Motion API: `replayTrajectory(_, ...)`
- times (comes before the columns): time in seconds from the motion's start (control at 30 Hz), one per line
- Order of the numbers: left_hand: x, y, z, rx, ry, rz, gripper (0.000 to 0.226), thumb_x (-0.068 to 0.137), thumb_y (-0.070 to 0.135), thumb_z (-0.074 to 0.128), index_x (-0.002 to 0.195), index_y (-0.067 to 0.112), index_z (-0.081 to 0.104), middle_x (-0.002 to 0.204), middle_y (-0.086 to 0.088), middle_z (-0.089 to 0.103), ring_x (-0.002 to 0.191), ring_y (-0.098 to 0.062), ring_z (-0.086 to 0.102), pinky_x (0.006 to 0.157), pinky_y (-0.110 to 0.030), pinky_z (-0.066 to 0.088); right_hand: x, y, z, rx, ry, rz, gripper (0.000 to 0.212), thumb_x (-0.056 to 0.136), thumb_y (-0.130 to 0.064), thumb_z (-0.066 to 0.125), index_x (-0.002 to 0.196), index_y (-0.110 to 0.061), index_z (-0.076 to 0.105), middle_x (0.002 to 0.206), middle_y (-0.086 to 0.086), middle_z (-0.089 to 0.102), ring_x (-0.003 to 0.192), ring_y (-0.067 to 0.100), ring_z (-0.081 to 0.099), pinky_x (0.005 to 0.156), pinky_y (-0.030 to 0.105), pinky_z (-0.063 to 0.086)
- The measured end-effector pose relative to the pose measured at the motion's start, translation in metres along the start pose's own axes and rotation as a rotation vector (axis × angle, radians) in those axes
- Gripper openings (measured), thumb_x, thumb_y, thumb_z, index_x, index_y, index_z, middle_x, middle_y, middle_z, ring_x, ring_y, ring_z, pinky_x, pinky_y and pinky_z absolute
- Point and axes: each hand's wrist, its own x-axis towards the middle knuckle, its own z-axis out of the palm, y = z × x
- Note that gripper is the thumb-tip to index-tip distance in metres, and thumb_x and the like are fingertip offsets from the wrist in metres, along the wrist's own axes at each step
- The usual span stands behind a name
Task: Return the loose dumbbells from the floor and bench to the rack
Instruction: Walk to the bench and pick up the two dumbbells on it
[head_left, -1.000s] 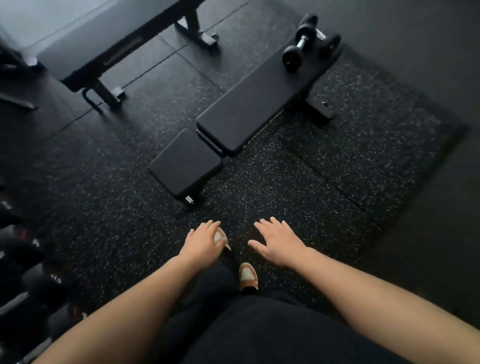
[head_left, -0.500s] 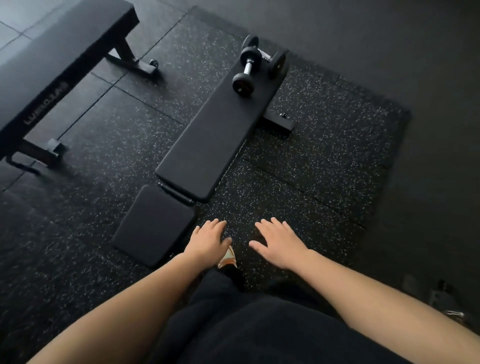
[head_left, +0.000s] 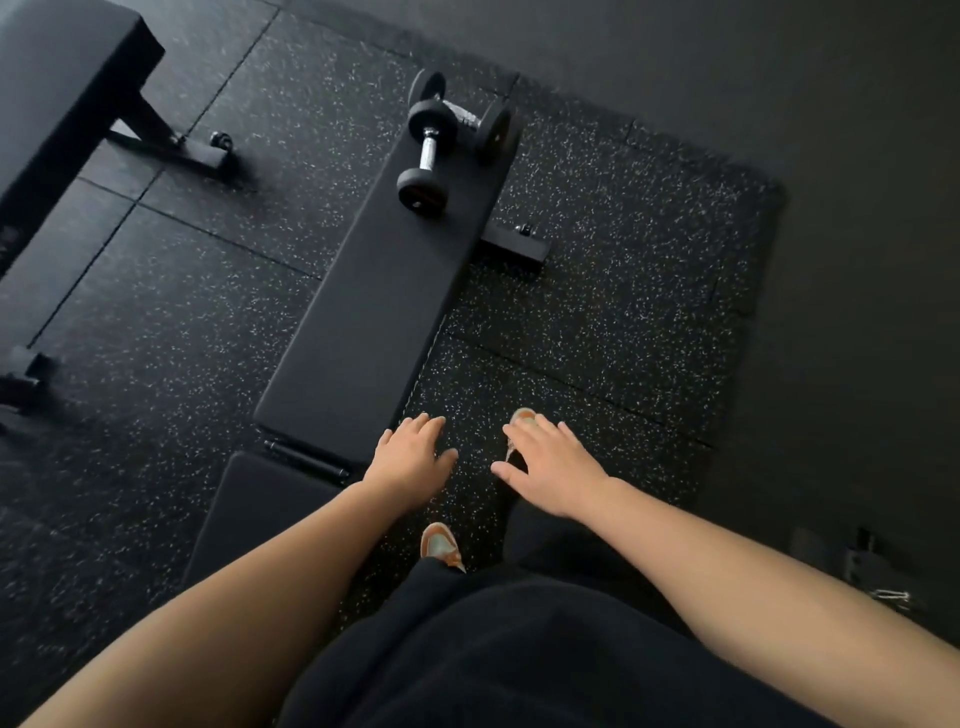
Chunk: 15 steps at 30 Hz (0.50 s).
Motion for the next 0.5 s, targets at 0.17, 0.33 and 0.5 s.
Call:
replayTrajectory(0.17,0.056,0.037,-0.034,-0.013,0.017,-0.045,0.06,0.099,0.044,0.044,0.152,0.018,0.03,0.159,-0.004,0.029,0.148,-0.022,0.02,0.12,-0.047,0.011,0.047,0.042,-0.056,0.005,-0.033,-0.023,0.075,0.098,-0.063,0.029,0.157,-0.019,0.02,0.166,0.003,0.018,0.153,0.026,0.007,0.124,0.047,0.004)
replayTrajectory(0.33,0.104,0.075,-0.07,-0.042,0.052,-0.105,0.059,0.099,0.041,0.044,0.151,0.016,0.031,0.158,-0.004,0.031,0.147,-0.021,0.022,0.12,-0.046,0.012,0.089,0.08,-0.113,-0.024,-0.075,-0.078,0.075,0.098,-0.063,0.029,0.158,-0.02,0.018,0.167,0.002,0.014,0.154,0.024,0.003,0.124,0.046,0.002)
replayTrajectory(0.5,0.151,0.097,-0.101,-0.086,0.074,-0.137,0.059,0.099,0.041,0.045,0.151,0.016,0.032,0.159,-0.006,0.029,0.148,-0.023,0.02,0.12,-0.047,0.012,0.131,0.111,-0.165,-0.051,-0.074,-0.105,0.075,0.098,-0.062,0.028,0.158,-0.019,0.017,0.166,0.003,0.015,0.153,0.026,0.004,0.124,0.047,0.003)
